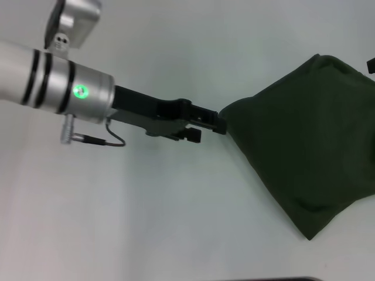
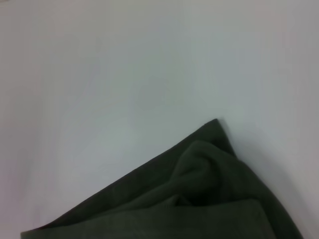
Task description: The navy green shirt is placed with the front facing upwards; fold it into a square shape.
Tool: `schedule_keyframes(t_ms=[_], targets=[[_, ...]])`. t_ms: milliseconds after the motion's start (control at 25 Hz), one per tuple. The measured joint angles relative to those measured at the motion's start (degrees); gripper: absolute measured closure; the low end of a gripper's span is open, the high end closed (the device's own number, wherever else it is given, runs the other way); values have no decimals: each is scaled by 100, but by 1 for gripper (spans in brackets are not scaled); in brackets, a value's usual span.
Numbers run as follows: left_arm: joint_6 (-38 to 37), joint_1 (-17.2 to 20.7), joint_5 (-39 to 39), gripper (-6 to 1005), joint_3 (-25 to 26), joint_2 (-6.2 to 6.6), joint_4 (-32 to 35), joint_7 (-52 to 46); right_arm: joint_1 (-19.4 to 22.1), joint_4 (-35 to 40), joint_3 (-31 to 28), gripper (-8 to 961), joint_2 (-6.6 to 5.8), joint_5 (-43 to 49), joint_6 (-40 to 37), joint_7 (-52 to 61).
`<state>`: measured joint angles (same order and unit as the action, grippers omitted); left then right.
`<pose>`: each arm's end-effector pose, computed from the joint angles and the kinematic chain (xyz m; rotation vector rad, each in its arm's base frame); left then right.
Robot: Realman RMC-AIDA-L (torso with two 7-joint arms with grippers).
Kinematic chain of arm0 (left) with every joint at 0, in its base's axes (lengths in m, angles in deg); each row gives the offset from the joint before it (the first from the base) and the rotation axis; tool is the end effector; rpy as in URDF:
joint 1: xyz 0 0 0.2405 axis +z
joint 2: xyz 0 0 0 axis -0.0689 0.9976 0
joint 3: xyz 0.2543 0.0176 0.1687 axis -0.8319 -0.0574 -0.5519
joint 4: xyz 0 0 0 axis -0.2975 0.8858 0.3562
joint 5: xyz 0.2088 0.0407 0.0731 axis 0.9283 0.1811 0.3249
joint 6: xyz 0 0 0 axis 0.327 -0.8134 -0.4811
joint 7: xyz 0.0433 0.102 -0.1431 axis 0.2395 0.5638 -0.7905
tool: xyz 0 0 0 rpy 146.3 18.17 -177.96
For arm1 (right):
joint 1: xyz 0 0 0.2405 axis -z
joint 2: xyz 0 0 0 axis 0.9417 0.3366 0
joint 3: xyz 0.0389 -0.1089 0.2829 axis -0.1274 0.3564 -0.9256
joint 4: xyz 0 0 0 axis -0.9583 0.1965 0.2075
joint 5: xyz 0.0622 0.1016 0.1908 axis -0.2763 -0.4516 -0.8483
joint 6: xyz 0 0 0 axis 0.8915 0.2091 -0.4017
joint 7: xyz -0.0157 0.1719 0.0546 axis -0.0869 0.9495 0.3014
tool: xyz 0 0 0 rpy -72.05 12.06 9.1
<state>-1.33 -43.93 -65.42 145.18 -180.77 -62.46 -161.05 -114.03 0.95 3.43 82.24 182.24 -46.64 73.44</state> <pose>-0.2002 0.3814 -0.1288 2.3887 1.8307 0.2298 0.3335 0.4434 0.0972 -2.0547 1.7693 -0.1549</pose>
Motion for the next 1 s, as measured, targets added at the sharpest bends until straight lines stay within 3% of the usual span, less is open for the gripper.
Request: schedule_keyframes(t_ms=[160, 440, 640, 1000], targets=[[450, -202, -109, 293, -210, -7, 684, -21, 41, -6, 8, 470, 1, -134, -3, -25], [1024, -478, -466, 292, -558, -27, 1313, -18, 53, -25, -22, 471, 1, -150, 15, -84], [1264, -617, -559, 291, -678, -30, 1585, -39, 54, -26, -22, 471, 4, -155, 5, -88], [1798, -691, -1453, 290, -1636, -36, 1823, -52, 28, -29, -9, 472, 17, -163, 3, -95]])
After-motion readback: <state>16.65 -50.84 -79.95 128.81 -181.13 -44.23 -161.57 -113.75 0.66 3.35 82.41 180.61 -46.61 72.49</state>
